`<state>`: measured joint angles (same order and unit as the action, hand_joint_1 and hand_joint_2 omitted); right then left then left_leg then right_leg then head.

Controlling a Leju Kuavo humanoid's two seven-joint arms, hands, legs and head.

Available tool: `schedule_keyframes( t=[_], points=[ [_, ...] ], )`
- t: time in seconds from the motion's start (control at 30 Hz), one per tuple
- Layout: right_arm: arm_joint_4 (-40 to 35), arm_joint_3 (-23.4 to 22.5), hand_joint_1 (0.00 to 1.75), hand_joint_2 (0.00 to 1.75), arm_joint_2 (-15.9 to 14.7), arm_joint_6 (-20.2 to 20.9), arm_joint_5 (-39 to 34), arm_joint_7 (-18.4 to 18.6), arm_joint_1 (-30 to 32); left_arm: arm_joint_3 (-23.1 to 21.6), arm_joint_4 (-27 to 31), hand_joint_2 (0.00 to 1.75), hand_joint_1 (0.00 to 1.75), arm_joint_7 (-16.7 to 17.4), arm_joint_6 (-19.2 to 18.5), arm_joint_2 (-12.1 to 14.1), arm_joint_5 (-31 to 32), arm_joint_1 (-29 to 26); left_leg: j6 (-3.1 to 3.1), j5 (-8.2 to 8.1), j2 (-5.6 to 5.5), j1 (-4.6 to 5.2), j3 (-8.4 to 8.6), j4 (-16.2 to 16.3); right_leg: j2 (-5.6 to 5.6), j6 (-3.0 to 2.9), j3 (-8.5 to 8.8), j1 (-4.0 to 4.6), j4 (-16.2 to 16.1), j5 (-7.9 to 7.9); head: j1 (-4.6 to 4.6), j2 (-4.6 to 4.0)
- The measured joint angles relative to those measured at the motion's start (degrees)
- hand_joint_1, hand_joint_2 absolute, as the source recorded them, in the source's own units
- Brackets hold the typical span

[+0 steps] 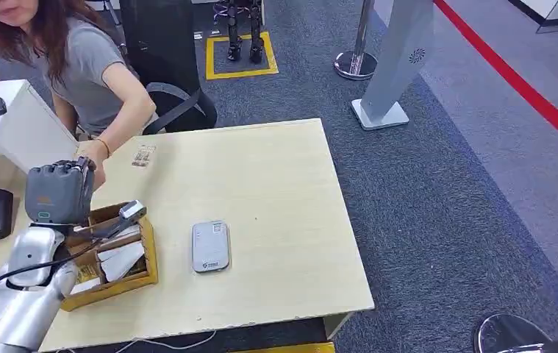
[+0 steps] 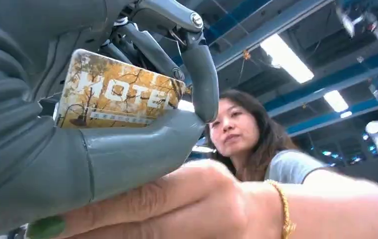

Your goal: Pass the card to the sensor for recognition and then transmit it.

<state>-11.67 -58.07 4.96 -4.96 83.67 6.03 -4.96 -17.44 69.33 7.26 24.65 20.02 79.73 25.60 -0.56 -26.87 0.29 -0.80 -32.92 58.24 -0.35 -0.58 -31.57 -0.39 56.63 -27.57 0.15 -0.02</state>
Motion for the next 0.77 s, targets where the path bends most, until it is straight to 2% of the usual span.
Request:
schedule_keyframes(
  t=[0.27, 0.53, 0.57, 0.6, 0.67, 0.77],
  points=[
    [0.0, 0.04, 0.0, 0.0, 0.02, 0.48, -0.7, -0.09, 0.03, 1.07, -12.74, 1.75, 1.75, -0.22, 2.38, 0.04, -0.59, 5.67, -0.01, 0.03, 0.01, -0.01, 0.02, 0.0, 0.02, -0.01, -0.01, 0.0, 0.03, 0.01, 0.0, 0.0],
    [0.02, 0.04, 0.0, 0.0, 0.09, 0.46, -0.98, -0.41, -0.01, 1.31, -17.88, 1.75, 1.75, -0.22, 2.56, -0.7, -0.55, 7.61, -0.01, 0.02, 0.01, 0.0, 0.0, 0.0, 0.02, -0.01, -0.01, 0.0, 0.02, 0.01, 0.0, -0.02],
    [0.02, 0.04, 0.0, 0.0, 0.09, 0.46, -1.0, -0.41, -0.01, 1.31, -18.23, 1.75, 0.47, -0.22, 2.56, -0.79, -0.55, 7.69, -0.01, 0.02, 0.02, 0.0, 0.0, 0.0, 0.02, -0.01, -0.01, 0.0, 0.02, 0.01, 0.0, 0.0],
    [0.02, 0.04, 0.0, 0.0, 0.09, 0.46, -1.0, -0.41, -0.01, 1.33, -18.5, 1.75, 0.0, -0.22, 2.56, -0.87, -0.55, 7.75, -0.01, 0.01, 0.02, 0.0, 0.0, 0.0, 0.02, -0.01, -0.01, 0.0, 0.02, 0.0, 0.0, 0.0],
    [0.02, 0.04, 0.0, 0.0, 0.11, 0.44, -1.0, -0.44, -0.01, 1.33, -18.95, 1.75, 0.0, -0.22, 2.84, -0.96, -0.52, 7.82, -0.01, 0.02, 0.02, 0.0, 0.0, 0.0, 0.02, -0.01, -0.01, 0.0, 0.02, 0.0, 0.0, 0.0],
    [0.02, 0.04, 0.0, 0.0, 0.11, 0.42, -1.09, -0.44, -0.01, 1.38, -19.33, 1.75, 0.0, -0.41, 5.24, -1.2, -0.41, 7.79, -0.01, 0.02, 0.01, 0.0, 0.0, 0.0, 0.01, -0.01, -0.01, 0.0, 0.02, 0.0, 0.0, 0.0]
  ],
)
